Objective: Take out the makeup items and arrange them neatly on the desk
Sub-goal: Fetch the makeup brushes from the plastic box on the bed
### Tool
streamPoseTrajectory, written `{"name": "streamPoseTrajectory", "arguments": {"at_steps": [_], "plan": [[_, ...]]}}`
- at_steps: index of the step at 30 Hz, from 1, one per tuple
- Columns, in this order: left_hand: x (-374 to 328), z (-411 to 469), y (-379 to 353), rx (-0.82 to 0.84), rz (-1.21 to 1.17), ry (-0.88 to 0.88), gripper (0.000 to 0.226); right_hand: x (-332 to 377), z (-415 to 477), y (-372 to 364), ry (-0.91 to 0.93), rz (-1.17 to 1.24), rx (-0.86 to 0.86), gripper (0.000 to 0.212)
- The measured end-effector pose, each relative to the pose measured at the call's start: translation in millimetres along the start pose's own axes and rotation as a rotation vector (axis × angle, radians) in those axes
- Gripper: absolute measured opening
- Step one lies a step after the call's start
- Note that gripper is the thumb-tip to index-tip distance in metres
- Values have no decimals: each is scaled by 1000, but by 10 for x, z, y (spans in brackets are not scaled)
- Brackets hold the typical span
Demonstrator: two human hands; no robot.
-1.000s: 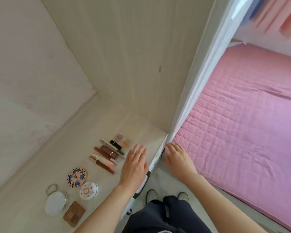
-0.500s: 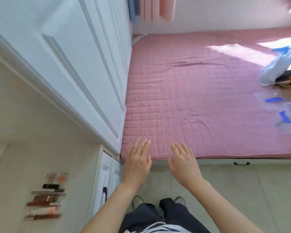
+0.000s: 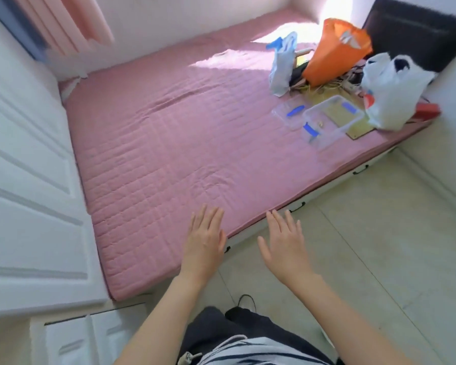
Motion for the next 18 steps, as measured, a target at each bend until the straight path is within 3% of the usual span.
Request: {"name": "streamPoseTrajectory", "arguments": {"at_steps": [18], "plan": [[-1543,1450,-953,308,19,-470,55,-1915,77,556,-663,218,-101,62]]}}
Point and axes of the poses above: each hand's wrist, its own z-axis towards the middle knuckle, its own y-axis out of the back of the hand, x = y × z, the point moved 4 cm from there along z, towards the middle knuckle, and after that the axes turned 4 degrees about -y, right-handed, at the moved point
